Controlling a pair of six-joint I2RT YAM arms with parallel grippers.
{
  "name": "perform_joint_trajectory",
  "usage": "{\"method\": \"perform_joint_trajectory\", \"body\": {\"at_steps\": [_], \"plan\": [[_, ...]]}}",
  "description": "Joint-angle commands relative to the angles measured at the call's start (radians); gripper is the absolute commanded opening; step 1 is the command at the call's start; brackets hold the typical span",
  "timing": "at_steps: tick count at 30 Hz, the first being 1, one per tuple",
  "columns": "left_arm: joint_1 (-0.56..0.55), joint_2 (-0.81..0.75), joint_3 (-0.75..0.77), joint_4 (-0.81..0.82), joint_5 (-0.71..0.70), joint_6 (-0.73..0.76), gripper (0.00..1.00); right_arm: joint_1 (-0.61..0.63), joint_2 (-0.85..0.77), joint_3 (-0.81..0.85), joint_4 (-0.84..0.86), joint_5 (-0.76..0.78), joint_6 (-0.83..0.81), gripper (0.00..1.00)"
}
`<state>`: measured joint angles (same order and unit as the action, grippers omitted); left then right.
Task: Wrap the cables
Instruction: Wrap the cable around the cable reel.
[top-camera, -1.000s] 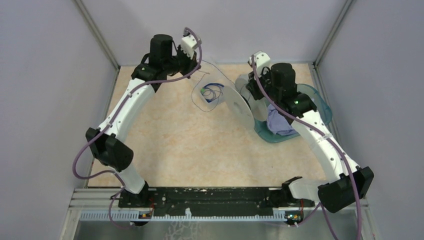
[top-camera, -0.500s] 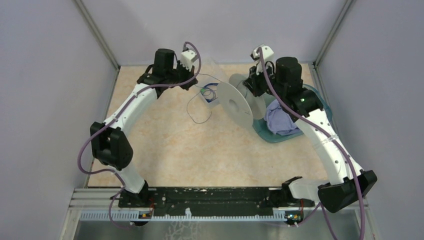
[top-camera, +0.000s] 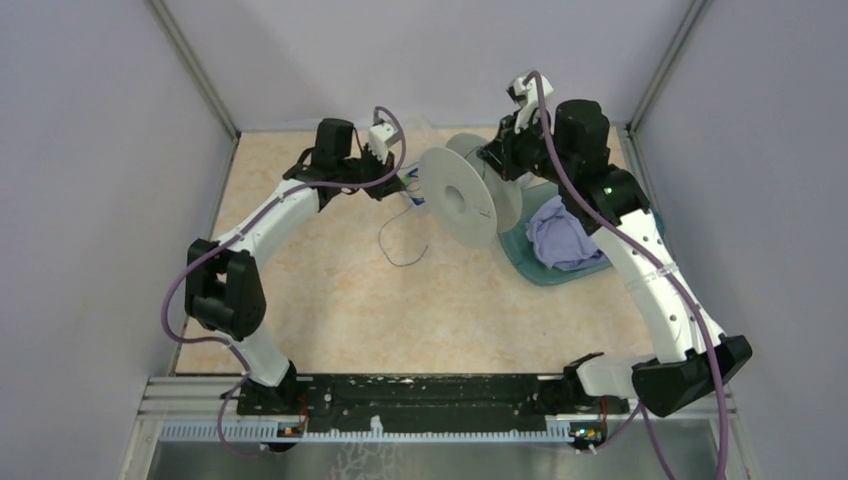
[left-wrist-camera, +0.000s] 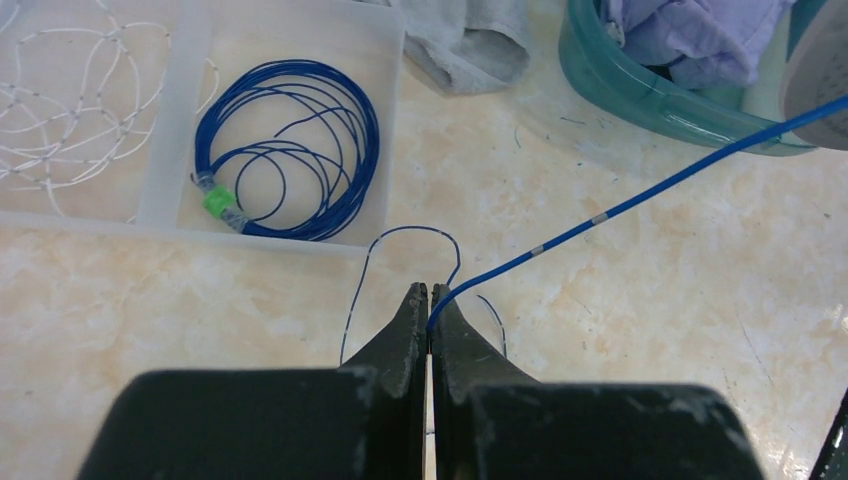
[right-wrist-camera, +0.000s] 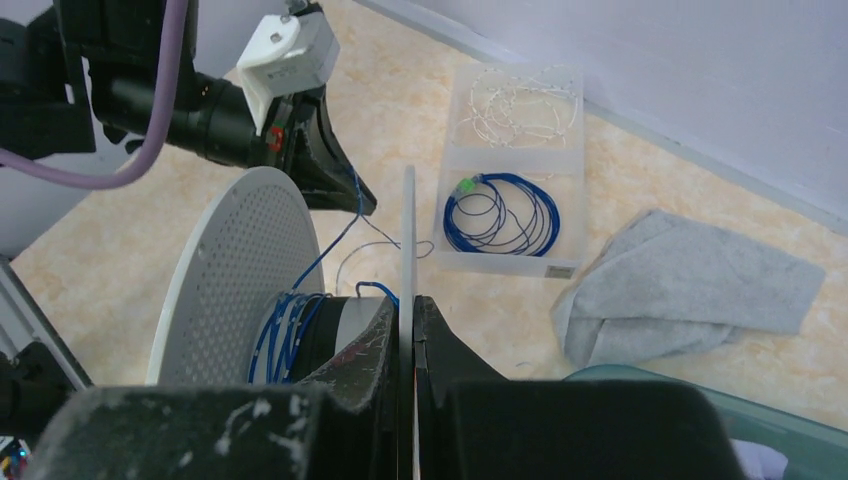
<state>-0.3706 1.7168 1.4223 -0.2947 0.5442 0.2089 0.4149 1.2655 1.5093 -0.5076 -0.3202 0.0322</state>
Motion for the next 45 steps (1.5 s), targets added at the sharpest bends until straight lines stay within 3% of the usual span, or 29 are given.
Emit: {"method": "perform_joint_trajectory", "body": {"at_steps": [1, 15, 26, 40, 45], "plan": [[0.002, -0.028, -0.064, 0.103, 0.11, -0.017, 0.0, -0.02, 0.005, 0.092, 0.116, -0.013, 0.089, 0.0], [-0.027, -0.079, -0.22, 0.293, 0.241, -0.068, 0.0, -0.071, 0.061, 0.147, 0.118, 0.081, 0.246, 0.0], [-0.073, -0.018, -0.2, 0.299, 0.238, -0.032, 0.0, -0.108, 0.083, 0.169, 0.108, 0.152, 0.307, 0.0], [-0.25, 0.003, -0.144, 0.185, 0.139, 0.13, 0.01, -0.128, 0.075, 0.128, 0.133, 0.245, 0.332, 0.0], [-0.286, 0.008, -0.119, 0.179, 0.142, 0.065, 0.01, -0.128, 0.059, 0.081, 0.157, 0.296, 0.306, 0.0]]}}
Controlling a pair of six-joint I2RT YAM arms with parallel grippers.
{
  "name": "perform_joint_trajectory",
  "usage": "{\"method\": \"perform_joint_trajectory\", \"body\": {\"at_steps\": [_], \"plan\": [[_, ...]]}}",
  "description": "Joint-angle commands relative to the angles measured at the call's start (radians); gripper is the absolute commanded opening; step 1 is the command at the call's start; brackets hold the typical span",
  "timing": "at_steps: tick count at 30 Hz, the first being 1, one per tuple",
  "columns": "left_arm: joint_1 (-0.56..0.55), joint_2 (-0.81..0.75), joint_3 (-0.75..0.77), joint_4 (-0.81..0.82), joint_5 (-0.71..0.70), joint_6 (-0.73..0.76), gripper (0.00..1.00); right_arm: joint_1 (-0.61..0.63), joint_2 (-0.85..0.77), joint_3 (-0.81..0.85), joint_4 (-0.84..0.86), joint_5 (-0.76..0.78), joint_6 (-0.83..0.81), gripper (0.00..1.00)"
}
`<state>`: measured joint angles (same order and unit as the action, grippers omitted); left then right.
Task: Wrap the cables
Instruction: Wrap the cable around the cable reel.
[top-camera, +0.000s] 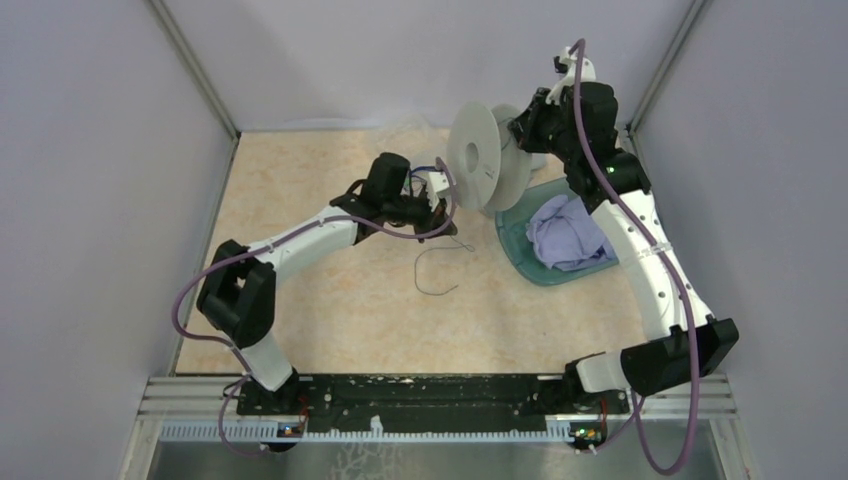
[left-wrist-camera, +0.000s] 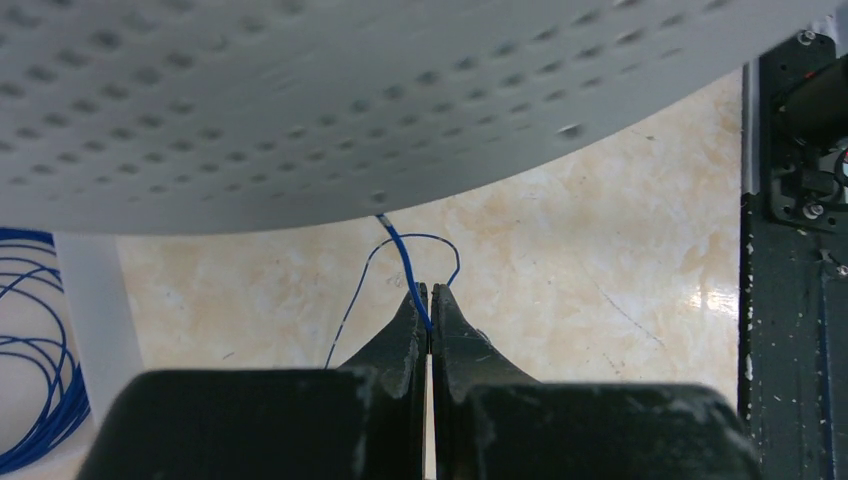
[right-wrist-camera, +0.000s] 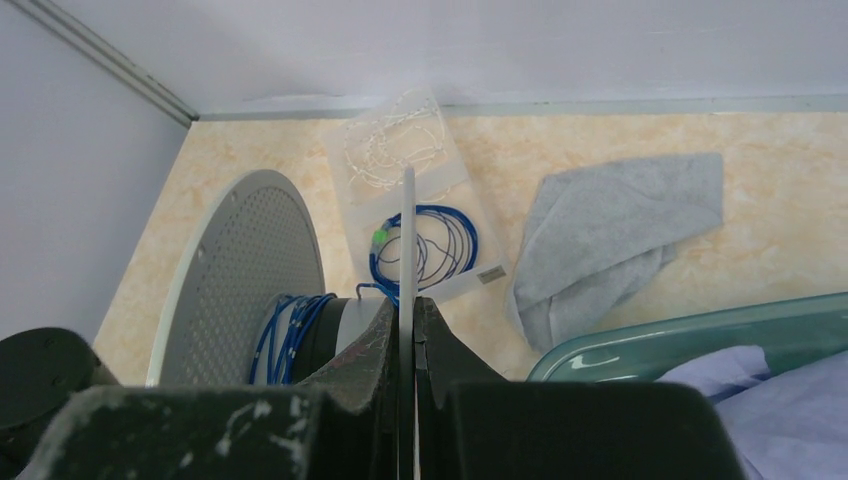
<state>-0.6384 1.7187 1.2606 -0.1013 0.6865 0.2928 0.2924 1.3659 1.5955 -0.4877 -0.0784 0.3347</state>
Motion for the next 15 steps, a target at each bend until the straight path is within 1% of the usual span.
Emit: {"method": "perform_joint_trajectory", "body": {"at_steps": [1, 4, 9, 15], "plan": [[-0.021, 0.006, 0.042, -0.01, 0.009, -0.037, 0.0, -0.006, -0.046, -0.017, 0.139, 0.059, -0.001, 0.0], [-0.038, 0.012, 0.046, 0.009, 0.019, -0.067, 0.0, -0.006, -0.06, -0.047, 0.15, 0.078, -0.021, 0.0], [-0.072, 0.037, 0.109, -0.044, 0.013, -0.066, 0.0, -0.006, -0.076, -0.099, 0.178, 0.114, -0.069, 0.0], [-0.086, 0.051, 0.165, -0.077, 0.076, -0.141, 0.0, -0.004, -0.094, -0.177, 0.221, 0.162, -0.135, 0.0]]}}
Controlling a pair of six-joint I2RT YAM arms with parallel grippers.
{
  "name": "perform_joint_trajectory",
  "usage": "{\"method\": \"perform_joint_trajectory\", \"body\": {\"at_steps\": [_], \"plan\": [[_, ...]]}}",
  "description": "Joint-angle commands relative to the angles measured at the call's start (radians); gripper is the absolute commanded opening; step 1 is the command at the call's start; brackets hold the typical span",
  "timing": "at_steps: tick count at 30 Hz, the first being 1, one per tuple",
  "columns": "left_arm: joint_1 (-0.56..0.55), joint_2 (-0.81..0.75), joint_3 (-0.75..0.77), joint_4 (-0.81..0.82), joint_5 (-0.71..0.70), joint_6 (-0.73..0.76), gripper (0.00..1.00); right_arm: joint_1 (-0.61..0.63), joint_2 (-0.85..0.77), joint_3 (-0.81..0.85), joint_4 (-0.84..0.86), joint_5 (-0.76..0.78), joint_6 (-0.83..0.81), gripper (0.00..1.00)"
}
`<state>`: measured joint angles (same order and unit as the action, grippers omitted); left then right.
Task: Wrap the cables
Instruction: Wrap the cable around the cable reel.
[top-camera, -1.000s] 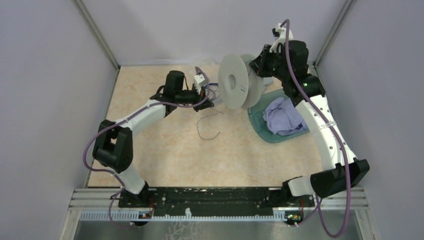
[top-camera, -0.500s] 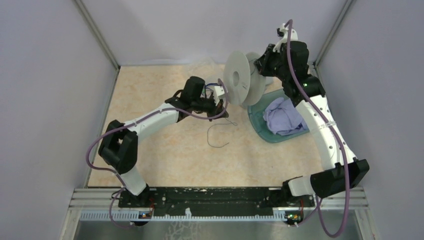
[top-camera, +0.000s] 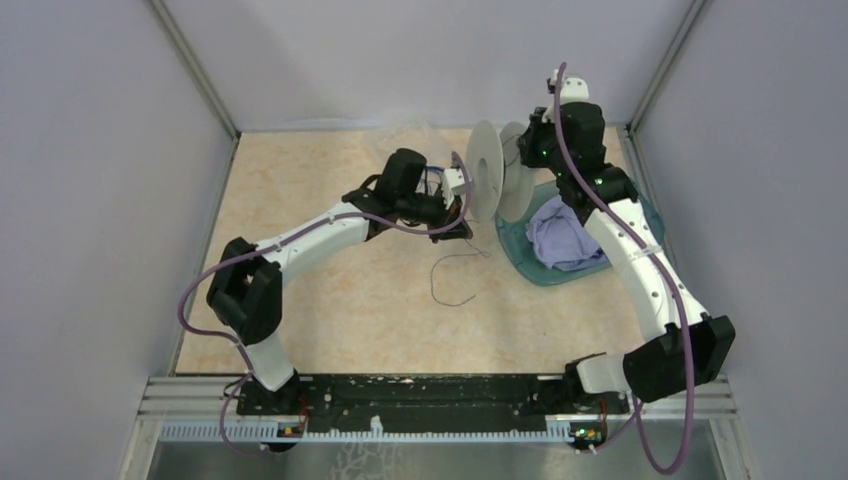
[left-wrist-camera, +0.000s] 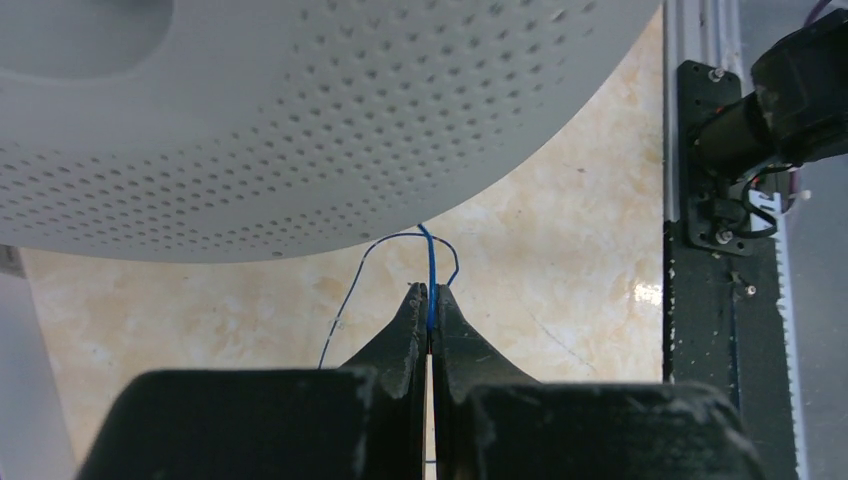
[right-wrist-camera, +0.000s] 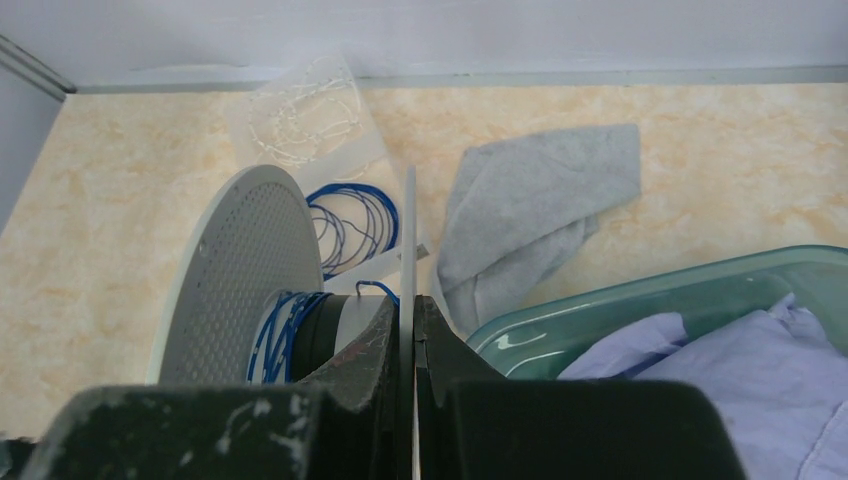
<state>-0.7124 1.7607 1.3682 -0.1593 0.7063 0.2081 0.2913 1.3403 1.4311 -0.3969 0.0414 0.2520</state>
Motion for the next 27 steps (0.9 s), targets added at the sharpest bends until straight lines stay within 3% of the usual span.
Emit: {"method": "perform_joint_trajectory", "body": {"at_steps": [1, 13, 20, 24, 27], "plan": [[-0.017, 0.013, 0.077, -0.03, 0.049, -0.059, 0.0, -0.003, -0.069, -0.02, 0.136, 0.048, -0.059, 0.0], [-0.048, 0.072, 0.266, -0.219, -0.108, -0.029, 0.01, 0.035, -0.088, -0.118, 0.176, 0.103, -0.155, 0.0], [-0.056, 0.047, 0.278, -0.216, -0.179, -0.024, 0.02, 0.071, -0.103, -0.177, 0.198, 0.152, -0.212, 0.0], [-0.063, 0.033, 0.287, -0.211, -0.129, -0.006, 0.03, 0.077, -0.107, -0.205, 0.212, 0.178, -0.224, 0.0], [-0.068, 0.018, 0.273, -0.195, 0.002, 0.029, 0.04, 0.079, -0.109, -0.216, 0.218, 0.189, -0.231, 0.0]]}}
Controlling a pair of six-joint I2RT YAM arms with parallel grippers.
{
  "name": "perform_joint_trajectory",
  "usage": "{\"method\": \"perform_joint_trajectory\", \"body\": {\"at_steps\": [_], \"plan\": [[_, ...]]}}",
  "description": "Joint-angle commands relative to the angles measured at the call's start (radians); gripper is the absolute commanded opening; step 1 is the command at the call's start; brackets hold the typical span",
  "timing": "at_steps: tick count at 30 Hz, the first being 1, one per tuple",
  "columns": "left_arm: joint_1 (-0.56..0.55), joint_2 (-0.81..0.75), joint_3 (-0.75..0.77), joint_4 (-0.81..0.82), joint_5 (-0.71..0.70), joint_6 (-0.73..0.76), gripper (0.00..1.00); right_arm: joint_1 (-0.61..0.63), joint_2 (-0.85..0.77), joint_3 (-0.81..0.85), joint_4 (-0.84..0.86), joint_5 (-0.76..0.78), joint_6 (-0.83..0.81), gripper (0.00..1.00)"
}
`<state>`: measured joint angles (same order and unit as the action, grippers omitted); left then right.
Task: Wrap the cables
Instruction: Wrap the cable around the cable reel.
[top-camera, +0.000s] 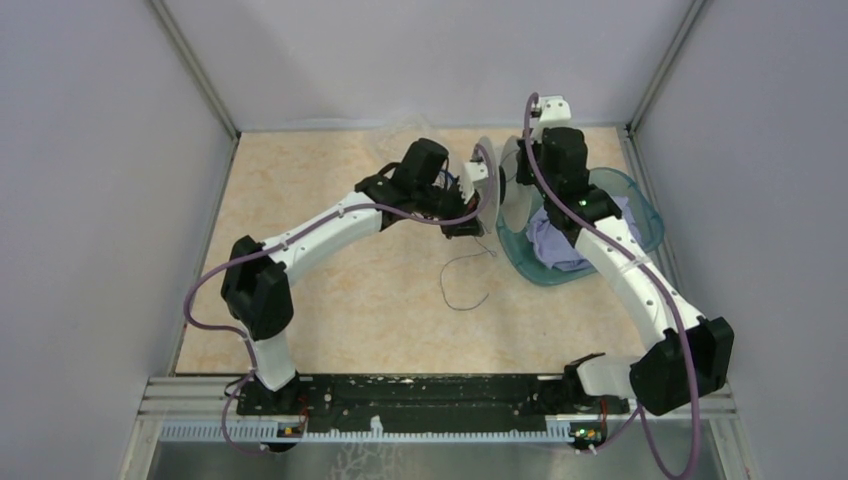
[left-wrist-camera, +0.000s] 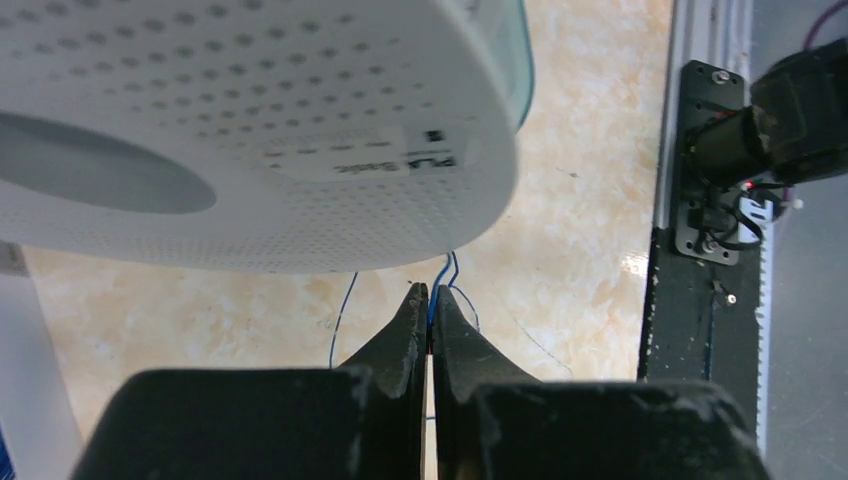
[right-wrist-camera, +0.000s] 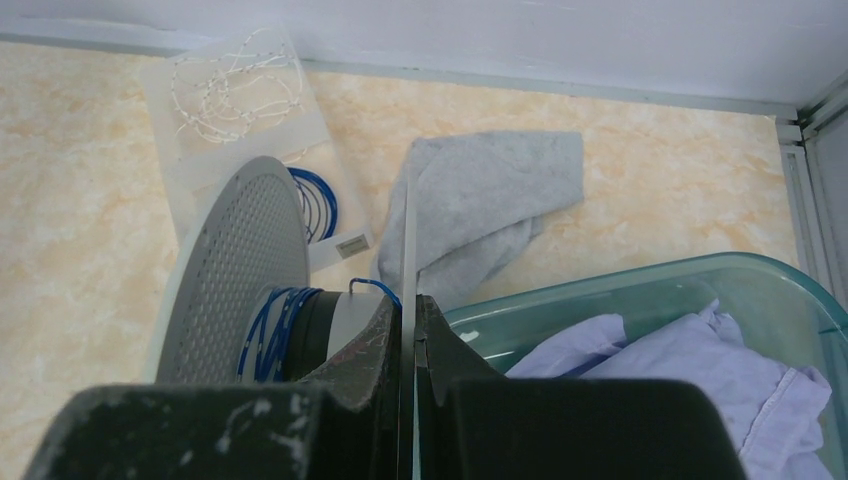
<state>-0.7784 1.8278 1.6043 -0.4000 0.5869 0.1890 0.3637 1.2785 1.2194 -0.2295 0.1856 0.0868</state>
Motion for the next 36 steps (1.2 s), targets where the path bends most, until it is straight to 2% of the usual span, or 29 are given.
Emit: {"method": "perform_joint_trajectory", "body": {"at_steps": [1, 4, 6, 15, 23, 27, 36], "plan": [[-0.004, -0.051, 0.034, 0.056, 0.159, 0.053, 0.04, 0.006, -0.047, -0.009, 0.055, 0.048, -0.067, 0.0], [-0.012, -0.053, 0.042, 0.071, 0.249, 0.054, 0.04, 0.007, -0.048, -0.017, 0.062, 0.048, -0.065, 0.0], [-0.017, -0.052, 0.054, 0.077, 0.259, 0.045, 0.03, 0.01, -0.049, -0.019, 0.063, 0.047, -0.069, 0.0], [-0.016, -0.057, 0.077, 0.122, -0.008, -0.055, 0.01, 0.032, -0.073, -0.078, 0.091, 0.076, -0.118, 0.0], [-0.016, -0.045, 0.13, 0.061, -0.183, -0.075, 0.11, 0.035, -0.108, -0.124, 0.101, 0.073, -0.152, 0.0], [-0.016, -0.047, 0.123, 0.079, -0.234, -0.074, 0.14, 0.035, -0.124, -0.129, 0.09, 0.03, -0.146, 0.0], [-0.016, -0.042, 0.125, 0.109, -0.289, -0.033, 0.13, 0.035, -0.139, -0.138, 0.057, -0.086, -0.119, 0.0]]}}
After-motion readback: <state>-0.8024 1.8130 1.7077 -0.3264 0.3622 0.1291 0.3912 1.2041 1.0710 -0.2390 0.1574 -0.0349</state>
